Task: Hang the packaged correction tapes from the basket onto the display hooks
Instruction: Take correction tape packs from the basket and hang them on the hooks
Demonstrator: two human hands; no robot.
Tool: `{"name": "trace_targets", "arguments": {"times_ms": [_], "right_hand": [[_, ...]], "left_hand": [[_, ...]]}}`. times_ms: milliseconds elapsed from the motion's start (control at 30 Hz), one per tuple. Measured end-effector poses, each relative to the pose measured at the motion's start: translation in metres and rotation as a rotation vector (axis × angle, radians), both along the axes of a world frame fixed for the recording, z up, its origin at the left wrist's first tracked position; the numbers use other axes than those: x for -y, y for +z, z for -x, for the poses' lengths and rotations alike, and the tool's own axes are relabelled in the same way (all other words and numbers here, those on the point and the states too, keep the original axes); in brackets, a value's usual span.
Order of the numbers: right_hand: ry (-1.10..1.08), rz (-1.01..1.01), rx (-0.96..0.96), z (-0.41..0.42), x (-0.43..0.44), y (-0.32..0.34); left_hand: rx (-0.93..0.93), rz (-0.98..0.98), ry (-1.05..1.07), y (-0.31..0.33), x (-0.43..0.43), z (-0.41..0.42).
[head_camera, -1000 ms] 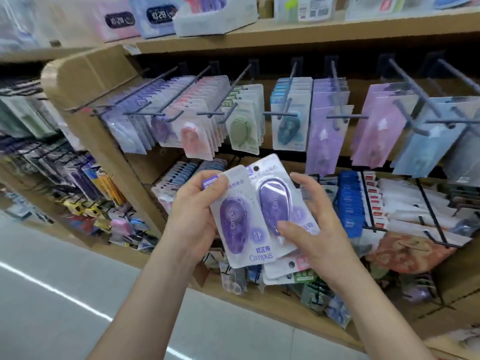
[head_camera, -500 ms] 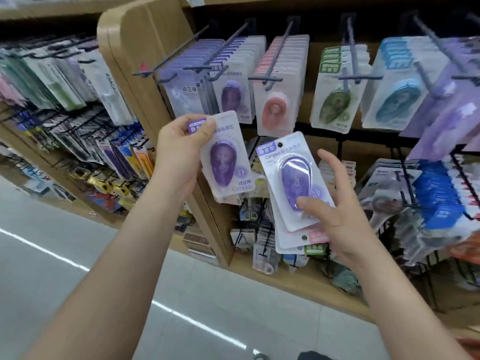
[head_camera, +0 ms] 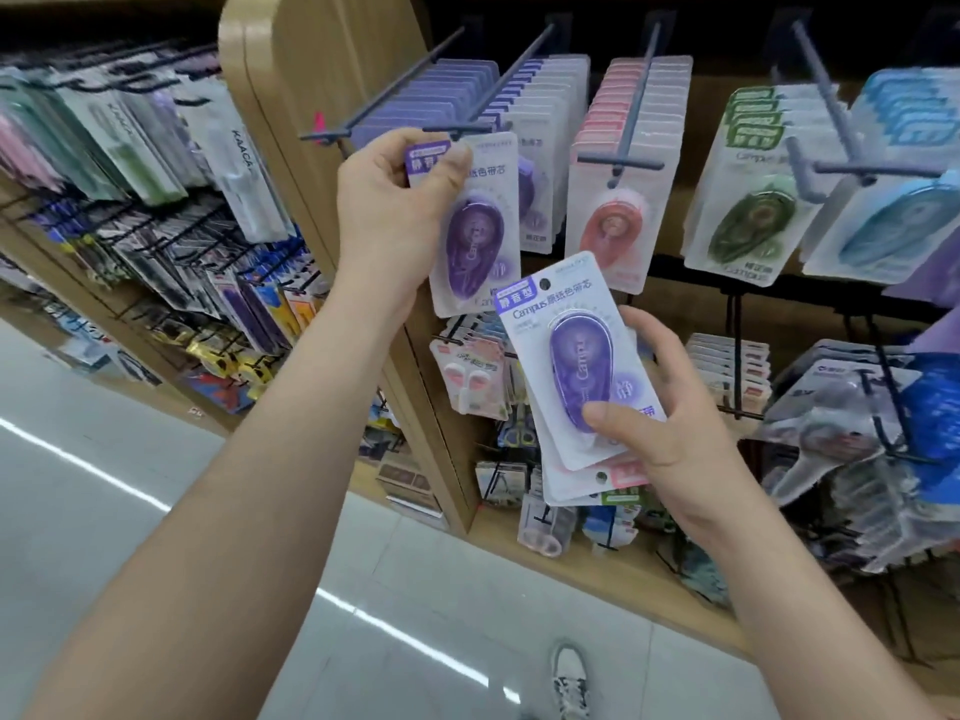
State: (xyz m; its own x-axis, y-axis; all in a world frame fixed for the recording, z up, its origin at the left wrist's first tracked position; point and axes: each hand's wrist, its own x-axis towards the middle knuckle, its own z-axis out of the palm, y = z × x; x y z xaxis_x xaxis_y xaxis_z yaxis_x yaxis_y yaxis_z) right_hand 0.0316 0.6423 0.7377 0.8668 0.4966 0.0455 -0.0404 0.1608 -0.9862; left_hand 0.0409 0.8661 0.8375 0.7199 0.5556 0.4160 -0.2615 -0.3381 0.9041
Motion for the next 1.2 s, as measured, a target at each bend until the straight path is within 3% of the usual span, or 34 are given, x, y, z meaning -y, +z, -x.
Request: {"name": "trace_targets", "arguments": {"times_ms": [167, 300, 433, 600, 833, 900, 1000, 1100, 1200], "right_hand": [[0.03, -0.051, 0.028, -0.012, -0.013, 0.006], [0.049, -0.079, 0.027, -0.02, -0.021, 0.008], [0.07, -0.097, 0.039, -0.025, -0.026, 0.009], [0.083, -0.109, 0.005, -0.026, -0.029, 0.009], [0.086, -0.136, -0.025, -0.024, -0.029, 0.01], [0.1, -0.132, -0.021, -0.024, -0.03, 0.011], [0.136, -0.13, -0.016, -0.02, -0.031, 0.014], [0.149, -0.113, -0.031, -0.018, -0.031, 0.016], [0.179, -0.094, -0.049, -0.018, -0.031, 0.017]], "left_hand": [[-0.016, 0.029, -0.043, 0.003, 0.0, -0.007], [-0.093, 0.299, -0.137, 0.002, 0.002, -0.01], [-0.114, 0.431, -0.173, -0.003, 0.005, -0.016], [-0.13, 0.107, 0.094, -0.019, 0.008, -0.023], [-0.088, -0.032, 0.273, -0.028, 0.019, 0.0], [-0.21, -0.005, 0.142, -0.029, 0.028, 0.011], [-0.322, 0.201, -0.054, -0.027, 0.036, 0.02], [-0.265, 0.35, -0.052, -0.029, 0.037, 0.019], [-0.26, 0.321, -0.015, -0.031, 0.037, 0.016]]}}
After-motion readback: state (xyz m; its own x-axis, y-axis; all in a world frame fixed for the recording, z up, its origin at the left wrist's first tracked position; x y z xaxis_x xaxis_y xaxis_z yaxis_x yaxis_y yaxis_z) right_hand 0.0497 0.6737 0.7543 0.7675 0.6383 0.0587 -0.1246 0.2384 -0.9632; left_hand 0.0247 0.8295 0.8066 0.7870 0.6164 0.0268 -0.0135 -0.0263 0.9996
